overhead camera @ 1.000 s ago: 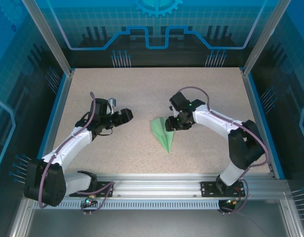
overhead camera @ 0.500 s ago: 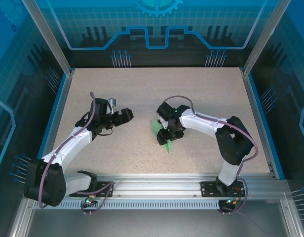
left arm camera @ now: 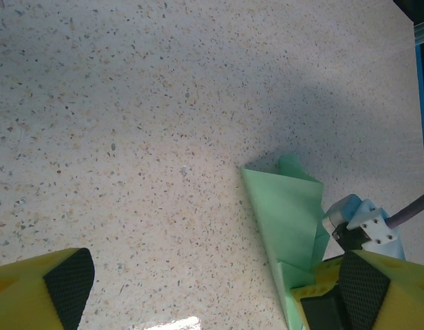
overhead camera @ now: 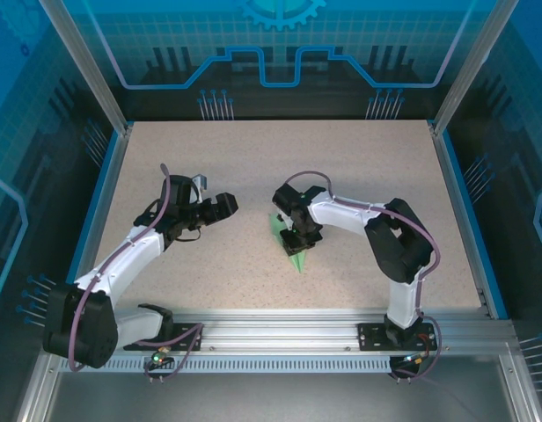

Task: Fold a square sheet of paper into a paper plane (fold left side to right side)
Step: Pick up the paper plane at the center of the table, then place the paper plane at the center of the table.

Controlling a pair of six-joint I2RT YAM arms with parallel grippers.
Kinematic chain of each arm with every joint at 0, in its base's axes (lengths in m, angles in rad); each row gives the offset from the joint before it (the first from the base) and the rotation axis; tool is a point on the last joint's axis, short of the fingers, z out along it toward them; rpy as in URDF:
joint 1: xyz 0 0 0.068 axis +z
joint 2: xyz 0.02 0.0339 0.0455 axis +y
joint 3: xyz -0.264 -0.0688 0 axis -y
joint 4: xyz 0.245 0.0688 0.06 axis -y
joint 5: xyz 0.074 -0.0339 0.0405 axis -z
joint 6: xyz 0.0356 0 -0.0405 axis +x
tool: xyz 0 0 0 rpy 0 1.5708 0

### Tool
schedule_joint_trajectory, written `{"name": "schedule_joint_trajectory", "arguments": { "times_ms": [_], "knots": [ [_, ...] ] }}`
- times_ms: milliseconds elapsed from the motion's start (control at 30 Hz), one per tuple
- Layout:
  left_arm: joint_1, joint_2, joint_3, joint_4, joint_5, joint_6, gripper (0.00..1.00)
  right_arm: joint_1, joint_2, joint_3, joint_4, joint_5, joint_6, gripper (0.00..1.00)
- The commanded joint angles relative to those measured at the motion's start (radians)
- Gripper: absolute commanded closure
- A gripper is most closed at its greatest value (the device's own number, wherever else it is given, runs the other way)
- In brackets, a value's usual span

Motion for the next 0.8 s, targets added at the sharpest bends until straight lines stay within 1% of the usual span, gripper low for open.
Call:
{"name": "schedule_joint_trajectory", "arguments": {
  "times_ms": [0, 33, 67, 200, 367, 567, 767],
  "knots": [
    [0.014, -0.024, 0.014, -0.017, -0.009, 0.032, 0.05, 0.009, -0.001, 0.04, -0.024, 0.02, 0.021, 0.93],
    [0.014, -0.027, 0.014, -0.02, -0.01, 0.034, 0.05, 0.001, -0.008, 0.049, -0.03, 0.018, 0.035, 0.98],
    [0.014, -0.028, 0.014, -0.021, -0.011, 0.034, 0.05, -0.01, -0.015, 0.057, -0.037, 0.013, 0.053, 1.0],
    [0.014, -0.035, 0.014, -0.026, -0.011, 0.035, 0.05, -0.063, -0.008, 0.119, -0.085, 0.004, 0.13, 1.0],
    [0.014, -0.034, 0.006, -0.019, -0.003, 0.03, 0.04, -0.143, 0.07, 0.241, -0.109, 0.017, 0.204, 1.0],
    [0.014, -0.029, 0.005, -0.029, 0.011, 0.028, 0.04, -0.204, 0.209, 0.436, -0.163, 0.045, 0.202, 1.0],
    [0.014, -0.027, -0.002, -0.034, 0.017, 0.027, 0.04, -0.221, 0.328, 0.607, -0.252, 0.099, 0.164, 1.0]
  ]
}}
